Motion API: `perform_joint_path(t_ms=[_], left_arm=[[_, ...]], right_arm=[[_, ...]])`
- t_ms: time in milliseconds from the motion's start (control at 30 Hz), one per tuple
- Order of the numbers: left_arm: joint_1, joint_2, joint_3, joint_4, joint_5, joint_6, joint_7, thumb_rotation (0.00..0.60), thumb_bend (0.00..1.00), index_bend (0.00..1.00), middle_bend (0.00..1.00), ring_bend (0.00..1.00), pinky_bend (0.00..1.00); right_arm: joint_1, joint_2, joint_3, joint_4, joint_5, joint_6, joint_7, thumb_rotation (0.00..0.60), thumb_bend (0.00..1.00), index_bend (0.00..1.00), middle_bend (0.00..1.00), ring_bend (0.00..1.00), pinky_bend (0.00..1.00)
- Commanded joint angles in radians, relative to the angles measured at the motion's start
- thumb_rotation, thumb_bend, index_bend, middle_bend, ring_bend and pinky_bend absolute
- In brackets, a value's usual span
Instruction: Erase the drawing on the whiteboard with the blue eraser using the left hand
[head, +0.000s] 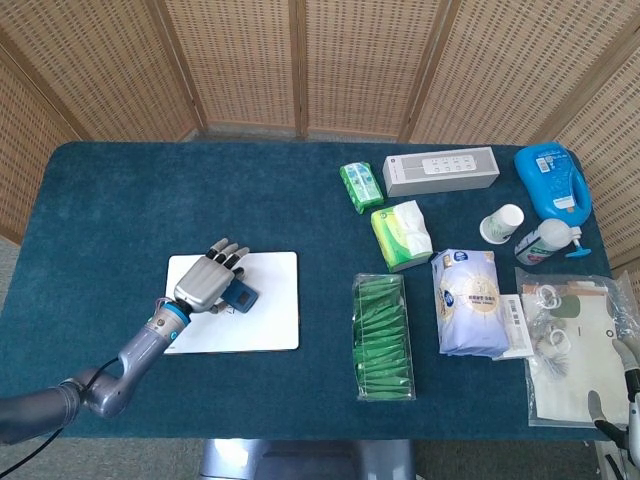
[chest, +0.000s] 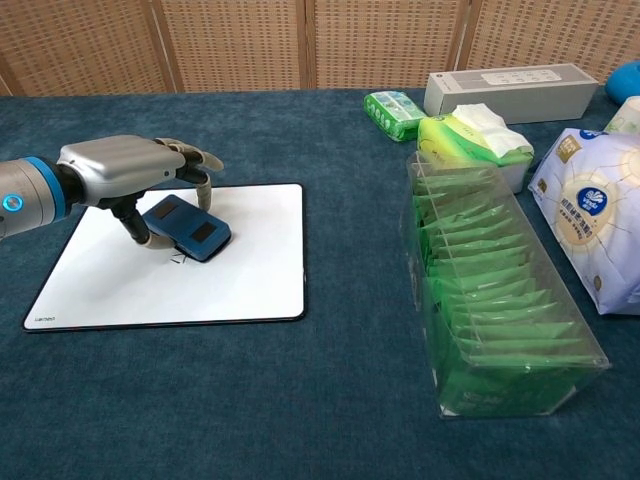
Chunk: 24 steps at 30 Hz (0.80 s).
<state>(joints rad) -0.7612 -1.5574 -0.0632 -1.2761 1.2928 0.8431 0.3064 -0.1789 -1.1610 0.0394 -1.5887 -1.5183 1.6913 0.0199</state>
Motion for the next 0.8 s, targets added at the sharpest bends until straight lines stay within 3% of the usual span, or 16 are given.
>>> perform_joint_path(t_ms=[33,467,633,800], left_arm=[[0.009,0.023,0.023,-0.036,0.010,-0.003,0.016,0.600,0.34,0.80,0.08,0.00,0.00],[0.044,0.107,0.074,-0.172,0.084,0.041,-0.008,0.600,0.34,0.81,0.11,0.00,0.00],[0.032,0.091,0.045,-0.152,0.072,0.043,-0.010,0.600,0.34,0.81,0.11,0.00,0.00],[-0.010,0.030,-0.016,-0.064,0.014,0.004,-0.007,0.600,0.34,0.81,0.11,0.00,0.00]], right_arm=[[0.000,0.000,0.000,0.000,-0.001,0.000,0.000,0.600,0.39,0.10,0.11,0.00,0.07],[0.004,-0.003,0.001,0.001,-0.001,-0.005,-0.002,0.600,0.39,0.10,0.11,0.00,0.07],[0.008,-0.006,0.001,0.004,-0.001,-0.012,-0.002,0.600,0.39,0.10,0.11,0.00,0.07],[0.004,-0.007,0.002,0.007,0.004,-0.008,0.001,0.600,0.39,0.10,0.11,0.00,0.06]])
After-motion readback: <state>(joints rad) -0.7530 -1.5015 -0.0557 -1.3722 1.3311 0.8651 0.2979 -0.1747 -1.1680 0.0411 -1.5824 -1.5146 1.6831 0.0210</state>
